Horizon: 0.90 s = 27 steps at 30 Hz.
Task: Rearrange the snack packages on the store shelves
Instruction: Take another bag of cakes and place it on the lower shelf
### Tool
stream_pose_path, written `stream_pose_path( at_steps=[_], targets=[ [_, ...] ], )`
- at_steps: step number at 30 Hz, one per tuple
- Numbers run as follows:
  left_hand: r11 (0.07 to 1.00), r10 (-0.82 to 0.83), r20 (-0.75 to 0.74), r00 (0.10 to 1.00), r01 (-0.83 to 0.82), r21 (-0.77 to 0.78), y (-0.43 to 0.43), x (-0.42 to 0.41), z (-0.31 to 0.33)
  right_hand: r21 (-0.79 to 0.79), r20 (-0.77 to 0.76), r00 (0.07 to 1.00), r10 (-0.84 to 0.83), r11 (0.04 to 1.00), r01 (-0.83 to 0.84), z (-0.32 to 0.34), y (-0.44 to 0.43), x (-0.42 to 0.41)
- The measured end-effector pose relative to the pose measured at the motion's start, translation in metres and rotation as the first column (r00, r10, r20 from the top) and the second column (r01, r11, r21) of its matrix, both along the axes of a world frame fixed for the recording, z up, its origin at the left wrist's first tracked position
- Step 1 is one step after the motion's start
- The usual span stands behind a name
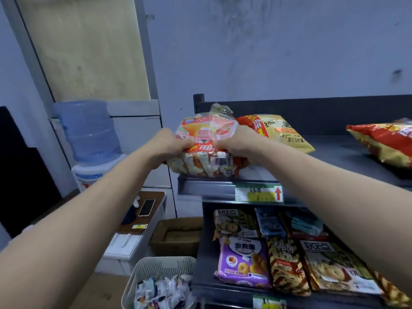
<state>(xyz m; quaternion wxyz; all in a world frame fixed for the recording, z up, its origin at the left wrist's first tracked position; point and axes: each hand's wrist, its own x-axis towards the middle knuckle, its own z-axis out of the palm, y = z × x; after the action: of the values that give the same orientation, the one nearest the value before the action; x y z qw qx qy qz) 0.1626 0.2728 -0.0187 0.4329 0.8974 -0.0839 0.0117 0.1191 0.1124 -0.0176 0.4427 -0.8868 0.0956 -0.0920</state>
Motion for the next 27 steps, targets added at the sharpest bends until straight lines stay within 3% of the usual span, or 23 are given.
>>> stream_pose_path(
  at_steps=[5, 11, 19, 27],
  targets=[
    [0.987, 0.031, 0.100, 0.995, -0.015, -0.158, 0.020, -0.030, 0.008, 0.214, 0.091, 0.996, 0.000, 0.977, -0.019, 0.001, 0.018, -0.008],
    [0.966, 0.067, 0.151, 0.986, -0.026, -0.258, 0.013, -0.086, 0.011, 0.264, 0.143, 0.989, 0.021, 0.963, -0.059, 0.005, 0.005, -0.052],
    [0.969, -0.021, 0.134, 0.991, 0.053, -0.240, -0.064, -0.183, -0.006, 0.335, 0.192, 0.980, 0.044, 0.936, -0.108, -0.009, -0.080, -0.171],
    [0.969, -0.134, 0.071, 0.988, 0.146, -0.200, -0.174, -0.279, -0.046, 0.280, 0.115, 0.991, -0.072, 0.959, 0.037, -0.041, -0.199, -0.290]
  ],
)
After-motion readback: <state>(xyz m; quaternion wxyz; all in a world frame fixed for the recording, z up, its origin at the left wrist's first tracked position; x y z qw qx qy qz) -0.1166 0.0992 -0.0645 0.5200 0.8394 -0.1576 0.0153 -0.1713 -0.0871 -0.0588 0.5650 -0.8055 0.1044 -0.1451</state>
